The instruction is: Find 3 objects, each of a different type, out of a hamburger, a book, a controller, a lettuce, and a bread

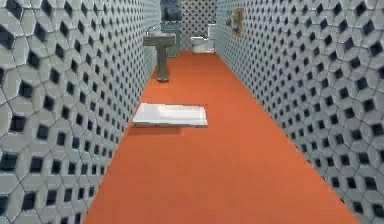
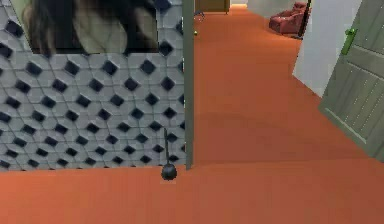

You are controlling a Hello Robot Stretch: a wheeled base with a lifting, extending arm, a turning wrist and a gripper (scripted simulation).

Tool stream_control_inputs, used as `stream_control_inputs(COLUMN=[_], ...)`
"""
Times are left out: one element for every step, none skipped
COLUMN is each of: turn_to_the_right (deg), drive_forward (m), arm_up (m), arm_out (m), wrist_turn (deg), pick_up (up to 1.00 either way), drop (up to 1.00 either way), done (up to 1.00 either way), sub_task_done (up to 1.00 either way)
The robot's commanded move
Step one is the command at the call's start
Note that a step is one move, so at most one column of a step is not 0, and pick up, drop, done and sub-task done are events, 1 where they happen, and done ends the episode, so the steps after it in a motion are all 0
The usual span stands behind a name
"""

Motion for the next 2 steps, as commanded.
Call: stream_control_inputs(turn_to_the_right=[0.0, 0.0], drive_forward=[1.0, 1.0], arm_up=[0.0, 0.0], arm_out=[0.0, 0.0], wrist_turn=[0.0, 0.0], pick_up=[0.0, 0.0], drop=[0.0, 0.0], done=[0.0, 0.0], sub_task_done=[0.0, 0.0])
